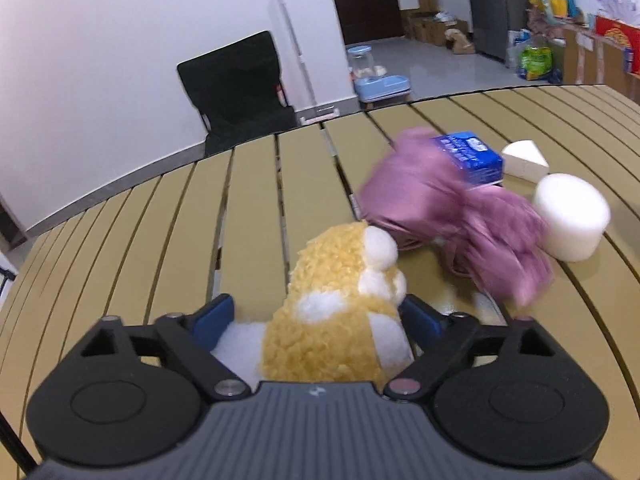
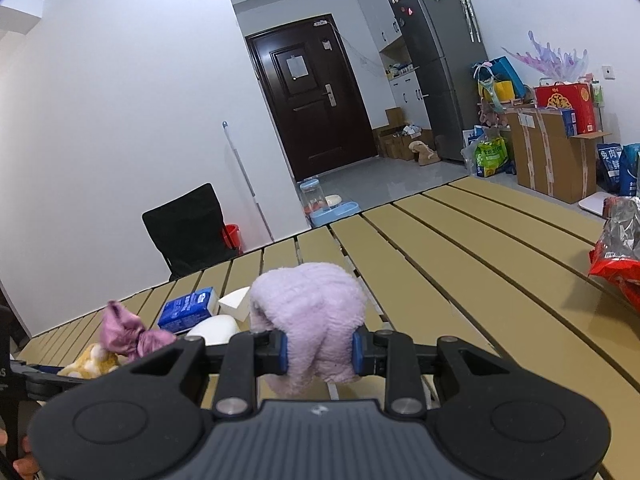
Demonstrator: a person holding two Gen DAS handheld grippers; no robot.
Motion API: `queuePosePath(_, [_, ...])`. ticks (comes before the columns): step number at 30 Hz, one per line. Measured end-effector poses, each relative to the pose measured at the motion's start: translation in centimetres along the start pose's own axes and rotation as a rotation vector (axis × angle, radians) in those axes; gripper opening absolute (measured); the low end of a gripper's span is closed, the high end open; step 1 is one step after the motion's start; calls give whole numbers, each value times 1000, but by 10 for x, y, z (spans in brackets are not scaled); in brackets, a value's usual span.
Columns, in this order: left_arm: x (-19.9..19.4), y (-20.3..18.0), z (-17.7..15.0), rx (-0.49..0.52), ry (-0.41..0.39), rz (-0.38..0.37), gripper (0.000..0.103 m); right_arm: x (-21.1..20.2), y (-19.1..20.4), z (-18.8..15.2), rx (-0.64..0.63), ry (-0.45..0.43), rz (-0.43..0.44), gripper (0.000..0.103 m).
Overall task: Collect trash
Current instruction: 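Grasp the white-and-yellow alpaca plush with the left gripper while the right tool holds the pink toy, then carry the alpaca with the left tool while the right tool carries the pink toy toward the bin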
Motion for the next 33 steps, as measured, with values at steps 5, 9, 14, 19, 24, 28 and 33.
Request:
queuePosePath(5, [-8, -5, -7, 13, -12, -21, 56, 1, 4, 0, -1, 3, 6, 27])
queuePosePath(9, [-19, -6, -12, 11, -42, -27, 55, 1, 3, 1, -4, 2, 16, 27])
queuePosePath(14, [-35, -10, -18, 9, -87, 1, 52, -4, 2, 3, -7, -7, 28, 27])
queuePosePath(19, [-63, -9, -22, -32, -150, 10, 52, -13, 7, 2, -23, -23, 46, 27])
queuePosePath(24, [-96, -9, -31, -51, -224, 40, 52, -24, 11, 0, -42, -31, 71, 27])
queuePosePath(28, [-118, -11, -43, -77, -232, -22, 52, -35, 15, -5, -69, -32, 88, 27])
queuePosePath(33, [-151, -9, -58, -122, -259, -65, 52, -54, 20, -11, -96, -35, 113, 27])
Point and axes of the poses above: each gripper's, at about its wrist camera, not at the fingertips, and x roughly the way its jaws point, y to its left, z to its top, the point moved 6 cm from there along x, roughly the way its jaws point, and after that the axes turned 4 degrees about y, right-handed, at the moved point
